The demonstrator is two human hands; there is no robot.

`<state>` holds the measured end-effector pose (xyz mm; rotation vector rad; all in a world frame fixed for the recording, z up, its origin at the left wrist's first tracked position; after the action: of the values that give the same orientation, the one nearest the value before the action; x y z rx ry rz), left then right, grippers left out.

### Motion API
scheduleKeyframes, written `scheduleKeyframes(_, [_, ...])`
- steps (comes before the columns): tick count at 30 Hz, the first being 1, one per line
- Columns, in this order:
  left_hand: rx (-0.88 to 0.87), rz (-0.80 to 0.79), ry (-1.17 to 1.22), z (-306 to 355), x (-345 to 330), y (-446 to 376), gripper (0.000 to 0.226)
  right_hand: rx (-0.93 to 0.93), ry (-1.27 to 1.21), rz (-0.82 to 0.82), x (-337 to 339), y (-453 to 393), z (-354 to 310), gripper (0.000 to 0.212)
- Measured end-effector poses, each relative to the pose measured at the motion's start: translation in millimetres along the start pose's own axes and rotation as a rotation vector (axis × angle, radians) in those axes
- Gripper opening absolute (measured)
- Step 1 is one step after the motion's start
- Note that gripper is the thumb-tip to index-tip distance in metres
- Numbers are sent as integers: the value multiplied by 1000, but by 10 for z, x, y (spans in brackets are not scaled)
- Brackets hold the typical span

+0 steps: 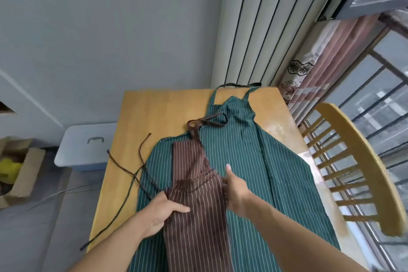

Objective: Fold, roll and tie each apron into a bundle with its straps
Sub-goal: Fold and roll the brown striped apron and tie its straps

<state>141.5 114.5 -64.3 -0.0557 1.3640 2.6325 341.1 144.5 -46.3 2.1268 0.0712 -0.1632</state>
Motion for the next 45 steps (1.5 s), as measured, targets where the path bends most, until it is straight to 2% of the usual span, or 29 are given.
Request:
scheduleKeyframes(1, [4,-1,-17,22,-25,64,59,47,100,129,103,-80,-26,52])
scheduleKeyframes(3, [29,-51,-36,60,-89,56,52,124,392,275,239,-361,-108,24])
scheduleKeyframes(6, [69,-162,-42,111,-224,33,51,112,764,246,309,-805,-44,29])
scheduleKeyframes(8, [78,-166,-37,87,-226,-11,54,130,867,243,269,-837,-54,14])
scheduleKeyframes(9, [79,-162,-41,84,-223,-33,55,152,853,236,201,-759,-117,8])
scheduleKeyframes(12, [71,-108,-100,95,-221,-155,48,161,599,216,239,-692,-180,17])
scheduleKeyframes(15, [83,-103,-134,82,-285,-201,37,-50,22,266,443,-717,-28,26])
scheduleKeyframes(16, [85,-111,-143,78,-321,-212,36,-116,-107,286,497,-726,41,30])
scheduleKeyframes(17, [87,-110,-147,76,-340,-221,38,-130,-123,294,536,-737,52,31])
scheduleKeyframes(20, [87,-55,-117,142,-329,-249,44,-97,-4,289,559,-687,-37,27])
scheduleKeyframes(22, [75,-31,-51,243,-305,-277,42,-14,102,282,523,-663,-128,15])
scheduleKeyframes(23, [71,-21,-7,301,-290,-289,41,47,193,302,518,-640,-192,17])
scheduleKeyframes(26, [61,52,118,449,-174,-358,45,156,334,343,515,-558,-299,47])
scheduleKeyframes(29, [12,106,163,600,-82,-416,38,140,251,135,459,-449,-266,80])
scheduleKeyframes(30, [-3,114,179,648,-66,-436,37,157,290,84,432,-395,-289,85])
scheduleKeyframes(31, [-14,126,193,682,-54,-454,38,186,364,42,405,-362,-308,84])
scheduleKeyframes(32, [-27,146,195,718,-35,-488,38,226,416,-1,348,-334,-355,74])
scheduleKeyframes(34, [-52,189,178,815,-4,-562,40,295,422,-38,235,-334,-479,38])
scheduleKeyframes(36, [-87,226,148,945,46,-629,44,396,431,62,185,-351,-698,20])
scheduleKeyframes(37, [-107,241,137,988,86,-669,50,436,450,119,183,-379,-787,22])
scheduleKeyframes(39, [-140,258,106,1059,161,-723,66,498,528,186,157,-410,-935,43])
scheduleKeyframes(41, [-150,243,62,1053,192,-734,81,556,723,199,101,-481,-985,59])
scheduleKeyframes(43, [-140,199,21,1017,154,-736,88,592,960,240,109,-591,-1013,50])
scheduleKeyframes(45, [-130,155,4,975,108,-713,88,537,1130,289,145,-681,-1025,40])
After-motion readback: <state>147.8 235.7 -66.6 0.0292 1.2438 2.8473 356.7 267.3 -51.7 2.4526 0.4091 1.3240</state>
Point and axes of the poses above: each hand's wrist, its own y-axis away from the middle knuckle, its own x-axis out of the back of the hand, z = x × y, the point moved 9 cm from there along -y, towards the middle knuckle, and after that the axes turned 2 degrees about z, right-handed, at the moved point
